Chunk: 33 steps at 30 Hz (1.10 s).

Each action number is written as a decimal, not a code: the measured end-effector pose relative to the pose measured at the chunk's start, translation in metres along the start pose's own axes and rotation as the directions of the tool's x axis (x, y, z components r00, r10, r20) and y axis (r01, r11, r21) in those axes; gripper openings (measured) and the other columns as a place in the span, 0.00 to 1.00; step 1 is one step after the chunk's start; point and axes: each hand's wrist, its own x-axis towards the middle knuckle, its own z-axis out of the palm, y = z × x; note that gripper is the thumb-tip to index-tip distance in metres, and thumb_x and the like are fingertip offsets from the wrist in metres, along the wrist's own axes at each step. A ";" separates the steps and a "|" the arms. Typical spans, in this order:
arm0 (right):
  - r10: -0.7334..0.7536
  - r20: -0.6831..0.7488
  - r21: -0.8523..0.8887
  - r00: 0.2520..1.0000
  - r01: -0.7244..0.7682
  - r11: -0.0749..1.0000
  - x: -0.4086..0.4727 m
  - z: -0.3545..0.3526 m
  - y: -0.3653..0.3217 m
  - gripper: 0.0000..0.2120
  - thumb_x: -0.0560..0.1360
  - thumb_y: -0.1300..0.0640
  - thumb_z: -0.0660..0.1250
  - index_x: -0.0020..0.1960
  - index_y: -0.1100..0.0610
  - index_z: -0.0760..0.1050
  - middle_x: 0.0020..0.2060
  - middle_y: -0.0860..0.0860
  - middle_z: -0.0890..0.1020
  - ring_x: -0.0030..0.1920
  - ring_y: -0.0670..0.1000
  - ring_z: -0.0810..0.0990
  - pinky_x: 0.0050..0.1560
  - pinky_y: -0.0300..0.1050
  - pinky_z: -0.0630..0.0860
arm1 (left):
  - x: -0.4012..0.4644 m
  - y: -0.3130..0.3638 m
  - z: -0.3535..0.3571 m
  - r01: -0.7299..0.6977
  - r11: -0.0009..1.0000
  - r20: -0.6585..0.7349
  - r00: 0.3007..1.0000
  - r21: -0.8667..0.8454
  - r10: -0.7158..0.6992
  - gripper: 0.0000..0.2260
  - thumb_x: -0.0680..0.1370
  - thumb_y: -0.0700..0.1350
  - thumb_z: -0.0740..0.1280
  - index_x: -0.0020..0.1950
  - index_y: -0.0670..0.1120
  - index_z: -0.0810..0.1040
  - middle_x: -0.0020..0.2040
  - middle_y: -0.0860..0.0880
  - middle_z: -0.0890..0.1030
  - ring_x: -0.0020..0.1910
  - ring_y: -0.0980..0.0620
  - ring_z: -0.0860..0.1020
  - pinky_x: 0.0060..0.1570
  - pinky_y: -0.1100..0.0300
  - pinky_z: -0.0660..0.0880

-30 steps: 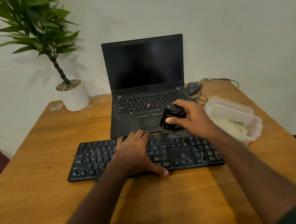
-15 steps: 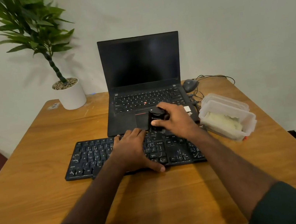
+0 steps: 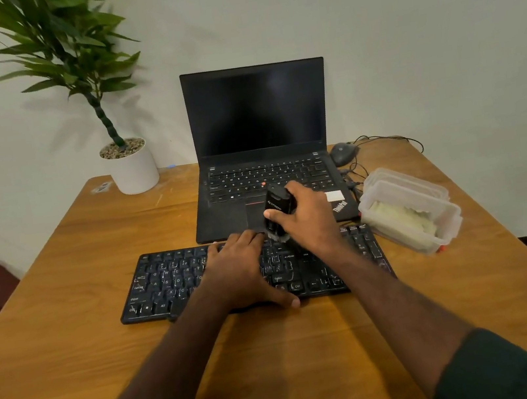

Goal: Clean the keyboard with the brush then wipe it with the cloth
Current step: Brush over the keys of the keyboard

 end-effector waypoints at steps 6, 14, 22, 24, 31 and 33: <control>0.059 -0.001 0.000 0.998 -0.059 0.998 0.003 -0.026 -0.002 0.15 0.72 0.48 0.77 0.53 0.51 0.76 0.48 0.47 0.83 0.50 0.47 0.81 0.51 0.46 0.80 | 0.001 -0.002 0.002 0.001 1.000 -0.008 1.000 -0.005 -0.002 0.62 0.52 0.84 0.63 0.79 0.51 0.57 0.76 0.53 0.62 0.74 0.50 0.60 0.74 0.38 0.56; 0.000 0.000 0.078 1.000 0.000 0.997 -0.004 0.006 -0.009 0.14 0.73 0.49 0.76 0.51 0.49 0.72 0.46 0.45 0.81 0.47 0.45 0.80 0.47 0.41 0.78 | -0.001 -0.003 0.005 0.001 1.000 -0.030 1.000 -0.022 -0.002 0.63 0.53 0.83 0.63 0.79 0.50 0.56 0.77 0.53 0.61 0.76 0.51 0.59 0.75 0.40 0.53; -0.096 0.391 0.009 0.915 0.100 0.995 0.005 -0.067 0.021 0.12 0.73 0.53 0.77 0.53 0.52 0.77 0.46 0.45 0.82 0.48 0.43 0.81 0.47 0.41 0.75 | -0.002 -0.006 0.005 0.003 1.000 -0.017 1.000 -0.017 -0.004 0.63 0.53 0.84 0.62 0.80 0.51 0.54 0.78 0.53 0.59 0.76 0.51 0.58 0.76 0.41 0.52; -0.074 0.403 -0.003 0.912 0.083 0.997 0.010 -0.084 0.028 0.13 0.72 0.54 0.77 0.54 0.53 0.78 0.46 0.47 0.83 0.49 0.45 0.82 0.50 0.45 0.78 | -0.002 -0.006 0.006 0.007 1.000 -0.013 1.000 -0.018 -0.007 0.63 0.53 0.84 0.62 0.80 0.51 0.54 0.79 0.53 0.59 0.76 0.51 0.57 0.76 0.41 0.51; -0.094 0.367 0.075 0.925 0.071 0.995 0.008 -0.085 0.039 0.12 0.72 0.57 0.77 0.53 0.53 0.78 0.46 0.47 0.83 0.47 0.47 0.83 0.48 0.45 0.81 | -0.004 -0.004 0.005 0.020 1.000 -0.004 1.000 -0.018 -0.020 0.62 0.55 0.83 0.62 0.80 0.51 0.52 0.79 0.53 0.57 0.77 0.51 0.56 0.77 0.42 0.50; -0.114 0.347 0.109 0.931 0.081 0.991 0.004 -0.069 0.038 0.12 0.73 0.57 0.77 0.52 0.52 0.76 0.45 0.47 0.82 0.45 0.47 0.84 0.43 0.45 0.83 | -0.004 -0.003 0.004 0.021 1.000 -0.002 1.000 -0.011 -0.021 0.62 0.55 0.83 0.63 0.80 0.51 0.53 0.79 0.53 0.57 0.77 0.51 0.56 0.77 0.42 0.51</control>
